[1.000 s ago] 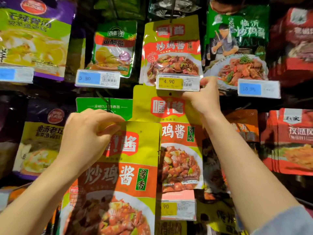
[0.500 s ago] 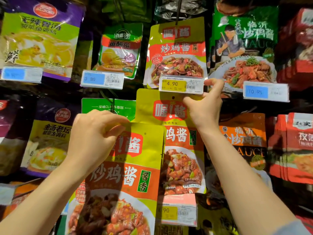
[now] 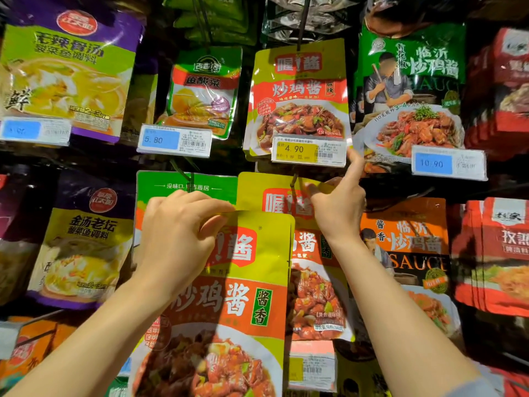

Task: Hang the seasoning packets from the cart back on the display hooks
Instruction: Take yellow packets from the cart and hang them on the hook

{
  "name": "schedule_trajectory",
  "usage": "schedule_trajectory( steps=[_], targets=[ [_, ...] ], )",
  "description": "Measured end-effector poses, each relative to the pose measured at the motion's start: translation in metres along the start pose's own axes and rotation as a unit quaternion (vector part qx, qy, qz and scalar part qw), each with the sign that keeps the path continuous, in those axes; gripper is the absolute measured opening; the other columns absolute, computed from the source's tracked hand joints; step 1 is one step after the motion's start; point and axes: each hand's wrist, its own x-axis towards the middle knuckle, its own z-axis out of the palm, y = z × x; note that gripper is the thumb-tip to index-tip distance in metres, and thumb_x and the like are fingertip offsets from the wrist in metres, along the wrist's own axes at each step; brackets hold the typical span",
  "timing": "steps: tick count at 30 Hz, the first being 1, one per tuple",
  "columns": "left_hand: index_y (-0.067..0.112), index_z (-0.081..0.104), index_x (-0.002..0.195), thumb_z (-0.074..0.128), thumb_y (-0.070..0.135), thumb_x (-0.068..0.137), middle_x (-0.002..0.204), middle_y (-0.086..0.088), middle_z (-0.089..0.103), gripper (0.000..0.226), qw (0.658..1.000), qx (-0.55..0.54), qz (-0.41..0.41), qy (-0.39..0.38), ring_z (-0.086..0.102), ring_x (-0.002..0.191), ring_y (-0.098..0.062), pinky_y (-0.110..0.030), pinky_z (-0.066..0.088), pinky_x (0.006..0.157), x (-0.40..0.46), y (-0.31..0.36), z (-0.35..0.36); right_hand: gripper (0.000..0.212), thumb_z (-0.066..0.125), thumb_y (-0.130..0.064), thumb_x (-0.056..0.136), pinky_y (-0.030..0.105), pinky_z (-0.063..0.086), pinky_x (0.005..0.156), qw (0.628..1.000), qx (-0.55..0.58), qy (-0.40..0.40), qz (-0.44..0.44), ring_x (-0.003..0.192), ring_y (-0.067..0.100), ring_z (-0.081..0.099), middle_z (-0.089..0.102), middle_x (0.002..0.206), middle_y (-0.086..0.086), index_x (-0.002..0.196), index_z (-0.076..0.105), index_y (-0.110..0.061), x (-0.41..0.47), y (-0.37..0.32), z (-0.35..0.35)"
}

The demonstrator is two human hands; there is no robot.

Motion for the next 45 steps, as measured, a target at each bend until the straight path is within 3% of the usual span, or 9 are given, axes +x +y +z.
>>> schedule_trajectory(
  steps=[6, 10, 16, 24, 29, 32, 35, 39, 45],
  targets=[
    [0.024, 0.073, 0.093, 0.073, 0.010, 0.078, 0.085, 0.004, 0.071, 0.020, 1.000, -0.001, 0.002, 0.006, 0.061, 0.078, -0.022, -0.034, 0.031, 0.069, -0.004, -0.003, -0.002, 0.088, 0.064, 0.000, 0.075, 0.029, 0.038, 0.061, 0.999, -0.038, -0.030, -0.003, 0.079, 0.023, 0.057, 0.056, 0.086, -0.001, 0.144, 0.014, -0.022, 0.000, 0.007, 0.004],
    [0.025, 0.072, 0.094, 0.071, 0.012, 0.080, 0.085, 0.005, 0.070, 0.019, 1.000, -0.003, 0.005, 0.000, 0.060, 0.078, -0.020, -0.034, 0.032, 0.068, -0.007, -0.002, 0.001, 0.083, 0.068, -0.016, 0.077, 0.030, 0.020, 0.111, 0.994, -0.078, 0.018, -0.076, 0.131, 0.024, 0.031, 0.038, 0.140, 0.008, 0.144, 0.020, -0.018, -0.027, 0.014, -0.010],
    [0.024, 0.073, 0.092, 0.066, 0.018, 0.082, 0.084, 0.004, 0.071, 0.014, 1.000, 0.001, 0.003, 0.012, 0.060, 0.077, -0.021, -0.033, 0.029, 0.069, -0.007, -0.002, 0.005, 0.060, 0.056, -0.044, 0.074, 0.060, 0.012, 0.111, 0.910, -0.243, -0.215, -0.258, 0.139, 0.021, 0.018, 0.035, 0.148, 0.002, 0.131, 0.049, -0.027, -0.081, 0.029, -0.021],
    [0.028, 0.072, 0.094, 0.059, 0.023, 0.081, 0.087, 0.008, 0.070, 0.019, 0.999, -0.030, 0.008, 0.007, 0.061, 0.082, -0.018, -0.041, 0.037, 0.072, -0.003, -0.001, -0.006, 0.073, 0.034, -0.065, 0.078, 0.059, 0.003, 0.111, 0.847, -0.357, -0.372, -0.132, 0.145, 0.023, 0.003, 0.021, 0.155, 0.000, 0.142, 0.028, -0.031, -0.066, 0.046, 0.001],
    [0.029, 0.071, 0.095, 0.057, 0.026, 0.081, 0.089, 0.012, 0.069, 0.020, 0.998, -0.067, 0.000, -0.003, 0.060, 0.084, -0.016, -0.040, 0.038, 0.078, 0.002, 0.003, -0.010, 0.040, 0.039, -0.042, 0.088, 0.036, 0.044, 0.087, 0.987, 0.002, -0.150, -0.060, 0.106, 0.020, 0.055, 0.061, 0.106, -0.004, 0.110, 0.062, -0.018, -0.076, 0.023, -0.014],
    [0.028, 0.071, 0.097, 0.056, 0.028, 0.081, 0.091, 0.011, 0.068, 0.022, 0.996, -0.085, 0.009, -0.001, 0.060, 0.086, -0.016, -0.049, 0.044, 0.079, 0.009, 0.009, -0.009, 0.027, 0.046, -0.042, 0.089, 0.021, 0.046, 0.077, 0.981, 0.172, -0.076, -0.046, 0.093, 0.004, 0.060, 0.065, 0.094, -0.014, 0.097, 0.064, -0.024, -0.074, -0.016, -0.039],
    [0.027, 0.071, 0.098, 0.056, 0.031, 0.082, 0.093, 0.010, 0.069, 0.023, 0.995, -0.099, 0.032, 0.003, 0.060, 0.087, -0.018, -0.050, 0.044, 0.080, 0.020, 0.021, -0.006, 0.028, 0.064, -0.042, 0.080, 0.015, 0.047, 0.078, 0.976, 0.120, -0.166, -0.073, 0.097, -0.004, 0.058, 0.062, 0.102, -0.020, 0.106, 0.061, -0.032, -0.058, -0.042, -0.052],
    [0.027, 0.070, 0.098, 0.057, 0.030, 0.084, 0.093, 0.007, 0.070, 0.019, 0.994, -0.058, 0.085, 0.029, 0.060, 0.084, -0.021, -0.041, 0.039, 0.075, 0.036, 0.037, 0.001, 0.019, 0.072, -0.015, 0.078, 0.038, 0.056, 0.073, 0.981, 0.130, -0.137, -0.039, 0.085, 0.005, 0.064, 0.066, 0.090, -0.017, 0.091, 0.067, -0.028, -0.036, -0.046, -0.059],
    [0.030, 0.067, 0.103, 0.069, 0.028, 0.082, 0.090, 0.012, 0.066, 0.021, 0.975, -0.217, 0.010, -0.040, 0.062, 0.087, -0.008, -0.035, 0.052, 0.079, 0.053, 0.037, 0.003, 0.019, 0.070, -0.010, 0.079, 0.012, 0.048, 0.069, 0.991, 0.090, -0.054, -0.078, 0.081, -0.002, 0.062, 0.064, 0.085, -0.022, 0.090, 0.068, -0.026, -0.021, -0.049, -0.066]
  ],
)
